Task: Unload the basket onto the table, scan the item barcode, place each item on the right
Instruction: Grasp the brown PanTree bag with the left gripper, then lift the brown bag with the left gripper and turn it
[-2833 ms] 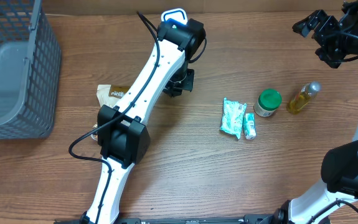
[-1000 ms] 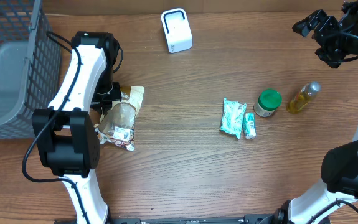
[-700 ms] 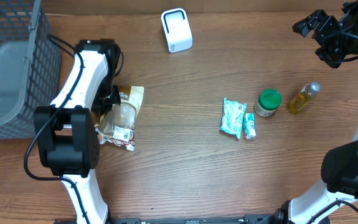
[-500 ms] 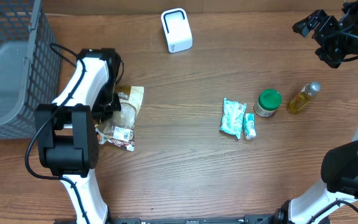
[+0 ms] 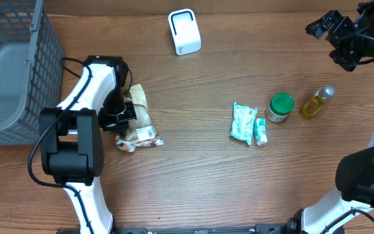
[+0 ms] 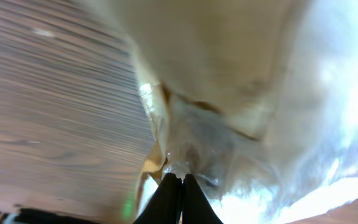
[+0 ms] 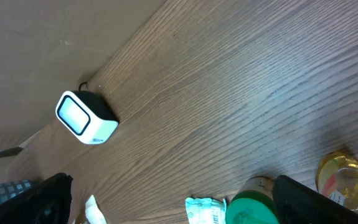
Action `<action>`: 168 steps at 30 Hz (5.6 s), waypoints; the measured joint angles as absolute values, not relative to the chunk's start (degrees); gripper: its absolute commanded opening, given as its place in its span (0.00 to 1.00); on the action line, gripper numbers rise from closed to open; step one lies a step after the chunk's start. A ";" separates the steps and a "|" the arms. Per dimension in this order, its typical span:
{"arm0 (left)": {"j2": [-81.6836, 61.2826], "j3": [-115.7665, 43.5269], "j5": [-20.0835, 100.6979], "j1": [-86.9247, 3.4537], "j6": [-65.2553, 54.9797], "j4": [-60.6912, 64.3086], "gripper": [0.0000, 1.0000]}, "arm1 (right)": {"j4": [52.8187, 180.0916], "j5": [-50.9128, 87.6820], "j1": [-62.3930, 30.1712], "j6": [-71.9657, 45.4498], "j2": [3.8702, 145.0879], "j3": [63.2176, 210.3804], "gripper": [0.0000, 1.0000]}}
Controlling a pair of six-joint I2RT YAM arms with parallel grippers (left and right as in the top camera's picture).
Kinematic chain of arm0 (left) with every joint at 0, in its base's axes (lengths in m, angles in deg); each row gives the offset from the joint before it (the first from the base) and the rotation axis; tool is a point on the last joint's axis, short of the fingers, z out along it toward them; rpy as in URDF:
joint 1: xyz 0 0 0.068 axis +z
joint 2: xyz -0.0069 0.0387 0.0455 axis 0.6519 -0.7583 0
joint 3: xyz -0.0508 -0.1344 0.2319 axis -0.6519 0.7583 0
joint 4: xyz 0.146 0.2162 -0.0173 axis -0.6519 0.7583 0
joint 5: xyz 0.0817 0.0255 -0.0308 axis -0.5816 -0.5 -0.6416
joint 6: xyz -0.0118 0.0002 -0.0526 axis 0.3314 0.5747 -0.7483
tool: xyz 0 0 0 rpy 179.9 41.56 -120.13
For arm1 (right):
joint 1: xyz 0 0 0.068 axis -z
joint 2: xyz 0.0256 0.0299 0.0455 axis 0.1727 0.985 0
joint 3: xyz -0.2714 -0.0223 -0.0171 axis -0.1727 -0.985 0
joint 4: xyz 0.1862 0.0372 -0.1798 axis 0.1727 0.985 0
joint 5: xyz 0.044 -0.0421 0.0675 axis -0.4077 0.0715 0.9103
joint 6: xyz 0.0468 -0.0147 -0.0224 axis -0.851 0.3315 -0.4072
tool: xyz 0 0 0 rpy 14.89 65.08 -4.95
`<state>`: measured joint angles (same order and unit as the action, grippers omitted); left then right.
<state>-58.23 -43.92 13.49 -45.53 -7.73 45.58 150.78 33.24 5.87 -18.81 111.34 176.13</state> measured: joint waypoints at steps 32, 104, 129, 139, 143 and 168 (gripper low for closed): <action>-57.27 -49.41 29.42 -44.74 1.34 46.63 0.04 | 150.78 33.26 5.84 -18.81 111.34 176.13 1.00; -54.43 -36.03 16.70 -50.36 -48.99 25.45 0.39 | 150.76 33.26 5.87 -18.85 111.34 176.13 1.00; -54.71 -44.45 13.66 -49.07 -36.82 33.25 0.86 | 150.76 33.26 5.87 -18.81 111.34 176.13 1.00; -54.71 -37.21 13.69 -49.07 -38.13 26.54 0.72 | 150.78 33.24 5.84 -18.81 111.34 176.13 1.00; -54.69 -34.68 13.90 -49.07 -38.68 23.26 0.52 | 150.78 33.26 5.87 -18.81 111.34 176.13 1.00; -55.06 -50.30 13.38 -49.22 -24.30 34.15 0.04 | 150.78 33.26 5.84 -18.81 111.34 176.13 1.00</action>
<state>-55.06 -50.30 13.38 -49.22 -24.30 34.15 150.78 33.26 5.84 -18.81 111.34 176.13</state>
